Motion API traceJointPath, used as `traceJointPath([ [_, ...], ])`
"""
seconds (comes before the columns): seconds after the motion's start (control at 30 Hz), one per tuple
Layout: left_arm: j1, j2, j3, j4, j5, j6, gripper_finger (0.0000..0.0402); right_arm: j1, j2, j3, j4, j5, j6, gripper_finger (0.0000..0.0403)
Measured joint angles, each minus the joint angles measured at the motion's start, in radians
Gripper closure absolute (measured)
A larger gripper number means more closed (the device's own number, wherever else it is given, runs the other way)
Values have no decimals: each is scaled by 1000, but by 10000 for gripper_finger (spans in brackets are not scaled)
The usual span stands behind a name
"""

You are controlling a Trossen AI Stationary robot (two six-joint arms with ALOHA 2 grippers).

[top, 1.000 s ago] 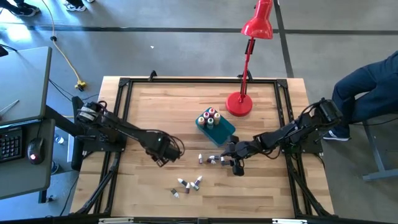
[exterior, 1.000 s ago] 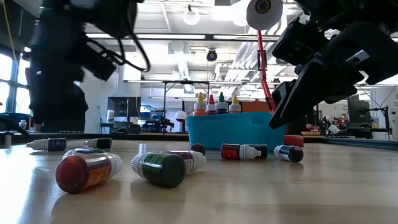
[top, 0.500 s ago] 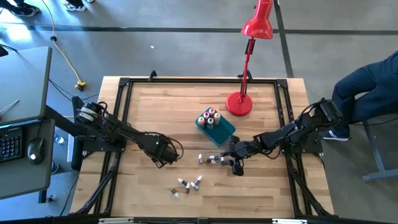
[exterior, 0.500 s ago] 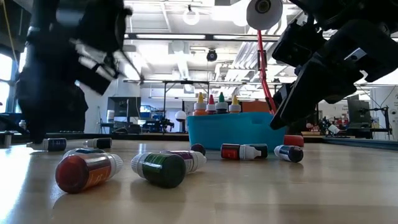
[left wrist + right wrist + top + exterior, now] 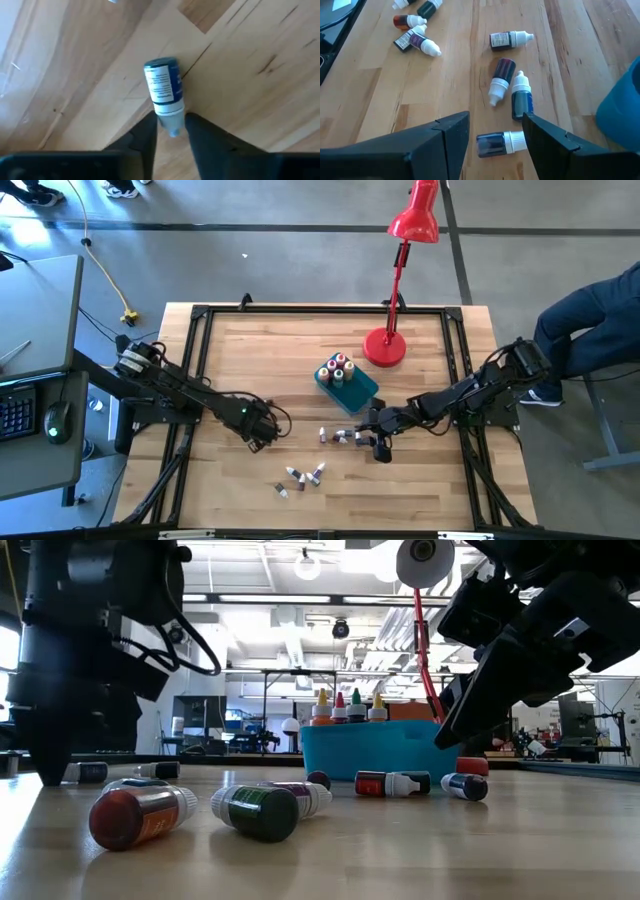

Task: Pick & Place food coloring
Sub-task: Put the small food coloring bottle into the blue container

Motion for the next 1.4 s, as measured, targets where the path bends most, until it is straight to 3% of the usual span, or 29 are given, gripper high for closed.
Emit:
traceJointPath([
  [0.17, 0, 4, 39, -15, -7, -16, 364, 0, 0, 0, 0, 0, 0, 226],
  [0.27, 2, 12, 107, 4, -71, 8, 394, 0, 0, 0, 0, -5, 0, 226],
  [0.43, 3, 9, 182, -23, -136, 67, 391, 0, 0, 0, 0, -41, 0, 226],
  [0.63, 26, 6, 223, 98, -165, 159, 398, 0, 0, 0, 1, -73, 26, 226],
  [0.87, 138, 6, 269, 457, -178, 441, 398, 3, -82, 0, -33, -322, 211, 226],
  [0.97, 204, 9, 292, 631, -112, 581, 398, 19, -129, 0, -115, -375, 271, 226],
  [1.1, 286, 31, 307, 741, -24, 673, 398, 65, -167, 0, -270, -336, 295, 226],
  [1.23, 333, 89, 307, 796, -20, 675, 398, 100, -171, 0, -380, -269, 365, 226],
  [1.4, 336, 177, 345, 779, -18, 650, 398, 106, -168, -2, -417, -264, 383, 226],
])
